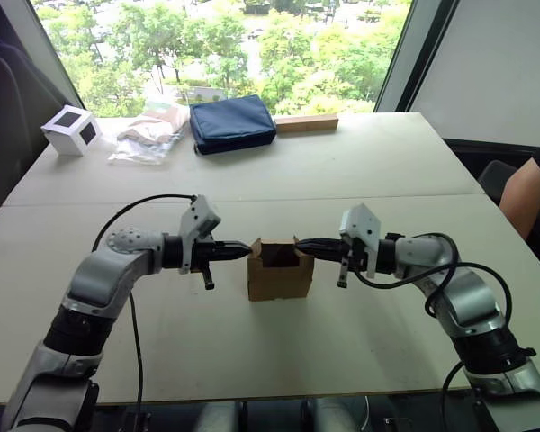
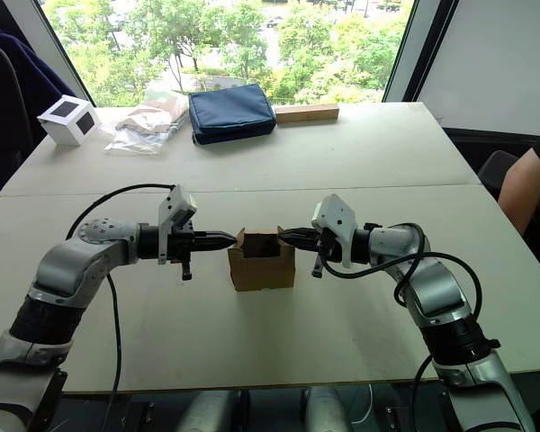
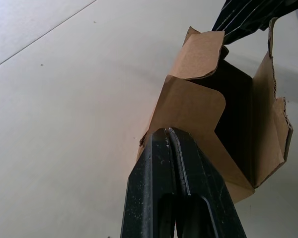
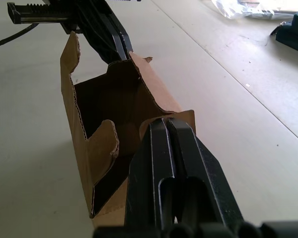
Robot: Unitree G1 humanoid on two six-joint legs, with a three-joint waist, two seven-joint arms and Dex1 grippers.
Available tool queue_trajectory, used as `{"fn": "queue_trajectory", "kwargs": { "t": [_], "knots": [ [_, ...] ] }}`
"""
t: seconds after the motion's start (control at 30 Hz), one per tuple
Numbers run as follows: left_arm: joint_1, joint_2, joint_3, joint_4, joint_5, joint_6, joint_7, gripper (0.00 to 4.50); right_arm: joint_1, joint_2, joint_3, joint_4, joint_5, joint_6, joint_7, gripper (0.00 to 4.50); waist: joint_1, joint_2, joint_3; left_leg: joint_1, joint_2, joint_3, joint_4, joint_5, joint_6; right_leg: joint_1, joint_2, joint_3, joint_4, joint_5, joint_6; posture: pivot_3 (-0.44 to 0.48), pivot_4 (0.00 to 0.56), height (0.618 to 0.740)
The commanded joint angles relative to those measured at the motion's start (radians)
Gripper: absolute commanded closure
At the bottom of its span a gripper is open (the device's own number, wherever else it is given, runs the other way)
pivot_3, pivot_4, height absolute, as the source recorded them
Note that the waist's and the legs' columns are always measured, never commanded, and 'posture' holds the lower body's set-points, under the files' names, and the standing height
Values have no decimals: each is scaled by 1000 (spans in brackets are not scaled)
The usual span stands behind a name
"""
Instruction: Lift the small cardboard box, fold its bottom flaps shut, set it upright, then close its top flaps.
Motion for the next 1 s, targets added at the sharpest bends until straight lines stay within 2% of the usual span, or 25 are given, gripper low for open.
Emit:
{"fn": "queue_trajectory", "kwargs": {
  "t": [0.03,0.3,0.53,0.73,1.0],
  "knots": [
    [-29,6,17,-40,-23,-7,-14,4453,11,-7,-19,-45,27,12,9,4500,0,0,0,0,0,0,0,0,0,0,0,0,0,0,0,0,150,737],
    [-28,-9,-45,-27,19,-30,-15,4453,42,22,37,-17,-15,-5,-8,4500,-2,0,0,0,0,0,0,0,0,0,0,0,0,0,0,0,150,737],
    [-29,-25,-81,-7,55,-55,-11,4453,34,41,34,4,-28,-9,-25,4500,4,0,0,1,0,0,0,0,0,2,0,0,0,0,0,0,150,737],
    [-49,-31,-40,-12,34,-39,-5,4453,17,32,-12,-54,45,36,-5,4500,4,0,0,1,0,0,0,0,0,2,0,0,0,0,0,0,150,737],
    [-74,-15,-22,-36,14,-25,-22,4453,-54,21,12,-115,60,90,3,4500,-2,0,0,1,0,0,0,0,0,1,0,0,0,0,0,0,150,737]
  ]
}}
